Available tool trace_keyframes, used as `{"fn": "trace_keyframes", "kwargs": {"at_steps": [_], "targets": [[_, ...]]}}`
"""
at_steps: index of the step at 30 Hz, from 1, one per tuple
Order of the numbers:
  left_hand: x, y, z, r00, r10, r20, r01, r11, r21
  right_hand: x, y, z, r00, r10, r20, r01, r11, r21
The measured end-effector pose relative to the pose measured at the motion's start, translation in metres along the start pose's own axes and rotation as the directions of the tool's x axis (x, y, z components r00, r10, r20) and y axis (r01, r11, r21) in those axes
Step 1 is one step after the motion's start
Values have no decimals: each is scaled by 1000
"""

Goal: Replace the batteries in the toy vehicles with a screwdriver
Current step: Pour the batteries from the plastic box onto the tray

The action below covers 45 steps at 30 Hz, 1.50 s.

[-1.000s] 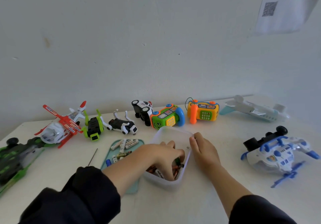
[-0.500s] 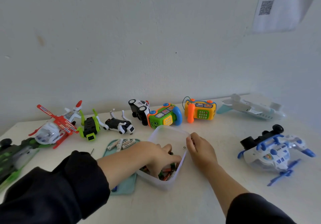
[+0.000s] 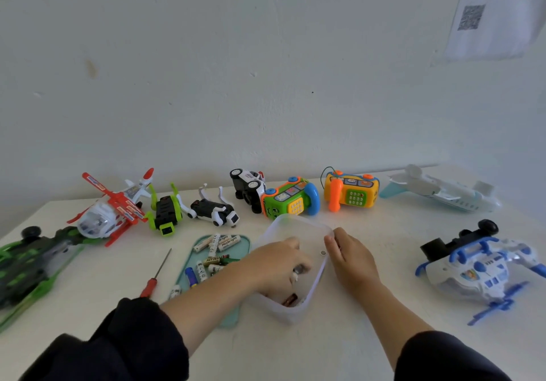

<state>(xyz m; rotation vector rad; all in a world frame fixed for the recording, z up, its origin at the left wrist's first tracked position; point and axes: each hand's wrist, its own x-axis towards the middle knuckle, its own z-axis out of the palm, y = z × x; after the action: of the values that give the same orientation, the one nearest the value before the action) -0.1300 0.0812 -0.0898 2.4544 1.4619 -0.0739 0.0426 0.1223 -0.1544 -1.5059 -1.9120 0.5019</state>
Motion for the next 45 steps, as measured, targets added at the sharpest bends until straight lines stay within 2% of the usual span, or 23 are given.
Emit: {"fn": "trace_keyframes", "kwargs": {"at_steps": [2,5,7,11,15,17,21,26,28,31,33,34,36,38,39,42,45], "targets": [[-6,-4,-18,990,-16,-143,-4,990,-139,-1,0,0,1000,-12,6,12,1000,-7],[-17,-25,-48,942,-143,-303,38,944,-327,-1,3,2,1000,-22,15,22,999,-29],[-25,-48,-55,920,-250,-303,137,927,-348,-1,4,3,1000,-17,17,17,1000,-14],[-39,-83,-24,871,-437,-225,399,896,-193,-1,3,3,1000,-14,16,14,1000,16],[-51,-93,11,806,-538,-248,525,842,-121,-2,-1,2,1000,-11,15,11,1000,29],[-53,-95,18,786,-581,-211,549,813,-191,-2,-2,2,1000,-6,17,6,1000,16],[-60,-93,27,781,-597,-182,511,779,-363,-4,-3,2,1000,9,7,-9,1000,10],[-75,-85,35,811,-545,-212,451,814,-366,-1,4,6,999,35,3,-35,998,60],[-77,-86,35,812,-540,-223,420,804,-420,0,3,5,998,58,-9,-57,994,91],[-77,-82,29,761,-534,-370,336,811,-479,-2,-2,3,998,67,-6,-66,992,108],[-72,-73,23,741,-438,-508,214,872,-439,-4,-5,2,999,37,1,-36,995,94],[-67,-66,18,763,-361,-536,151,906,-395,-4,-5,2,1000,21,4,-21,996,88],[-57,-46,6,867,-148,-476,34,970,-240,-5,-6,2,1000,14,9,-15,997,79],[-42,-22,-3,955,47,-293,-69,996,-64,-5,-6,1,1000,9,2,-9,998,68],[-33,-12,-5,979,98,-180,-95,995,27,-5,-6,1,1000,8,2,-8,998,64],[-9,4,-4,985,123,119,-146,968,203,-5,-6,1,1000,16,7,-16,998,63],[3,4,-4,957,79,281,-143,965,218,-4,-3,2,1000,24,4,-25,998,62]]}}
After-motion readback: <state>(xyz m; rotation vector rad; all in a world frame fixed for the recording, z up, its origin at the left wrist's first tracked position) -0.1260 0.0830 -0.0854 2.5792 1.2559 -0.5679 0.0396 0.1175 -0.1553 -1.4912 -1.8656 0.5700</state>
